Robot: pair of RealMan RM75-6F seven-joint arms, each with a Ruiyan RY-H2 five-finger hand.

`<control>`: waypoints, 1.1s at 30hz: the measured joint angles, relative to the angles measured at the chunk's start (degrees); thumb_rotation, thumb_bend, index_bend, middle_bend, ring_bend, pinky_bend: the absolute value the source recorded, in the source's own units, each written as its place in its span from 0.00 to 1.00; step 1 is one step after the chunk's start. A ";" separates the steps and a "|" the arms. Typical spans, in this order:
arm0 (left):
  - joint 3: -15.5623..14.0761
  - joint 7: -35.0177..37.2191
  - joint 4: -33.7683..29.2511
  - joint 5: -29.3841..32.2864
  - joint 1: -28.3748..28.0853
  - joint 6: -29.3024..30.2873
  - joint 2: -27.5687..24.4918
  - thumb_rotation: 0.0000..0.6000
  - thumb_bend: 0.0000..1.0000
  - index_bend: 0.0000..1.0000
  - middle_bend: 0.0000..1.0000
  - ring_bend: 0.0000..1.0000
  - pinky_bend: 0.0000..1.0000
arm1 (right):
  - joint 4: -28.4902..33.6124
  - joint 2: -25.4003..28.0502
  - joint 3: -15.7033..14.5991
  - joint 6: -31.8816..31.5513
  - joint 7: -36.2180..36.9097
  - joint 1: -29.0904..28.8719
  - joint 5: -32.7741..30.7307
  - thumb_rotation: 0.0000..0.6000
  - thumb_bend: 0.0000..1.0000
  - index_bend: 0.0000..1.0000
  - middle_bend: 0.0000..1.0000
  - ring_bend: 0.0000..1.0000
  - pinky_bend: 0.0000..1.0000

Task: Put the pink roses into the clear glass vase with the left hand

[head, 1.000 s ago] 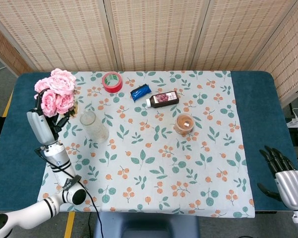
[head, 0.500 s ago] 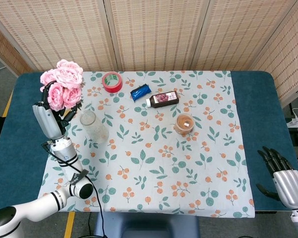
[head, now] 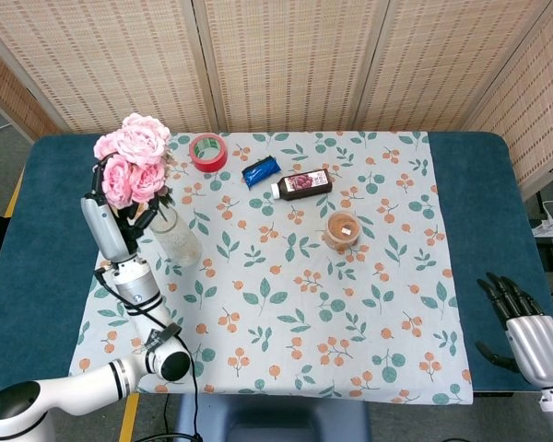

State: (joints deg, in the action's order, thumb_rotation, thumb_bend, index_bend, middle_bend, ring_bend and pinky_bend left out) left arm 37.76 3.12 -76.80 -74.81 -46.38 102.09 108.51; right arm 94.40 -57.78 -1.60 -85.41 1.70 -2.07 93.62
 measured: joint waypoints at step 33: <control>-4.05 7.93 13.26 3.51 2.56 -3.06 7.33 1.00 0.42 0.22 1.00 1.00 1.00 | 0.28 0.06 0.20 0.66 -0.07 -0.38 -0.74 1.00 0.12 0.03 0.00 0.00 0.19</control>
State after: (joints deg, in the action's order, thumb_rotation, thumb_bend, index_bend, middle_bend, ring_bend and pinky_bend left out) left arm 33.70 11.05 -63.53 -71.30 -43.82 99.03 115.84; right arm 94.67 -57.72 -1.39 -84.75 1.63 -2.45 92.88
